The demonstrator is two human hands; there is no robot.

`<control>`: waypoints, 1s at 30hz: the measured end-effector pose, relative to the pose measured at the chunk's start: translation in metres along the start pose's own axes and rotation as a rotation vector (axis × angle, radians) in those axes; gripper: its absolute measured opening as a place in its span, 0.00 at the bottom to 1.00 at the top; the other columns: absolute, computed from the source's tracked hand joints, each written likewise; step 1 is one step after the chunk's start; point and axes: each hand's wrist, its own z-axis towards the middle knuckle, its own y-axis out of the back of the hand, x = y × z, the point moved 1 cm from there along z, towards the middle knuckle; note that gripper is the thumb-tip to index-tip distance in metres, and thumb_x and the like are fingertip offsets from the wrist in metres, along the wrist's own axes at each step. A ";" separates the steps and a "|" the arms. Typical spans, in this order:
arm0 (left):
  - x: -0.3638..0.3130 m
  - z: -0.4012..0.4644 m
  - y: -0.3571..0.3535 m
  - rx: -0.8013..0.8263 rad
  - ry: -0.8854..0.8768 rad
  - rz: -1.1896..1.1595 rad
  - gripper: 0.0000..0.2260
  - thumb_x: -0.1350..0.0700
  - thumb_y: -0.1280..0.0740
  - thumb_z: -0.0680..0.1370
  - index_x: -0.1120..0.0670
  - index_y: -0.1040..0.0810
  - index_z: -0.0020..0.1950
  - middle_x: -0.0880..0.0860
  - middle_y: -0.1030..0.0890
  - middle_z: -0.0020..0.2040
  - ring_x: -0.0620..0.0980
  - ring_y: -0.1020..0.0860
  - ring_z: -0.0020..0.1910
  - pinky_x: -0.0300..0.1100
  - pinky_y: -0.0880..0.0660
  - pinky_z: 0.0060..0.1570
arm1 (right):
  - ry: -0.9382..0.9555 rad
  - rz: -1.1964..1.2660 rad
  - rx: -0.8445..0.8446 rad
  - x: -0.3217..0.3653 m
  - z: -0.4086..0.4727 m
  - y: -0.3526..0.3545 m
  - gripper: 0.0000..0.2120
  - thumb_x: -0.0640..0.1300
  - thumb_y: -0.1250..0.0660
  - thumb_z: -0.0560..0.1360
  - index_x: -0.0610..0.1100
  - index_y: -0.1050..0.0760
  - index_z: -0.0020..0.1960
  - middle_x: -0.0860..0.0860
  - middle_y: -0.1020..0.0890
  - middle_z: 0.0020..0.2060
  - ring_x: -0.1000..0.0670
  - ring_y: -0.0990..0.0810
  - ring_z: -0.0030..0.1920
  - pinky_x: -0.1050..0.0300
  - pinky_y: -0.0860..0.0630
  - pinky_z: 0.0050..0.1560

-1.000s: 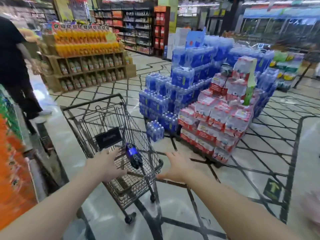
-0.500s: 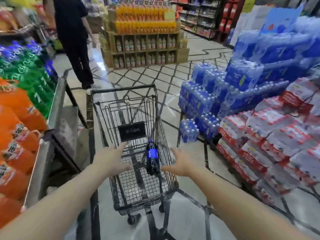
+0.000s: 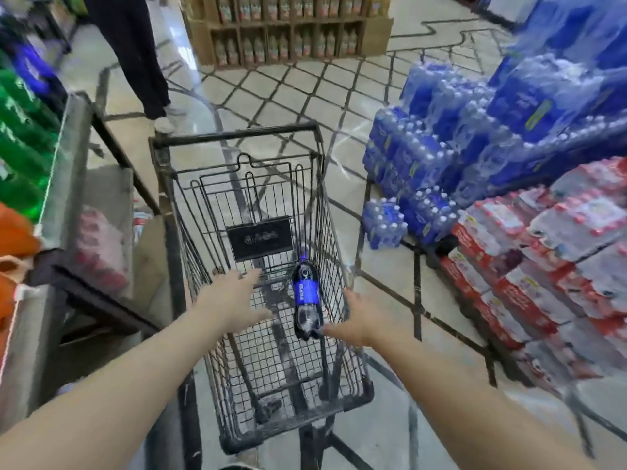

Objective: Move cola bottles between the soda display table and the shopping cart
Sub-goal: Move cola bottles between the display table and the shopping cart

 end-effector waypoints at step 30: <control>0.047 0.361 -0.222 0.445 0.065 -0.326 0.41 0.29 0.36 0.79 0.46 0.44 0.85 0.52 0.37 0.84 0.57 0.37 0.82 0.56 0.38 0.79 | -0.440 0.519 0.140 -0.036 0.322 -0.241 0.47 0.81 0.29 0.50 0.50 0.26 0.58 0.51 0.19 0.46 0.47 0.17 0.46 0.50 0.18 0.49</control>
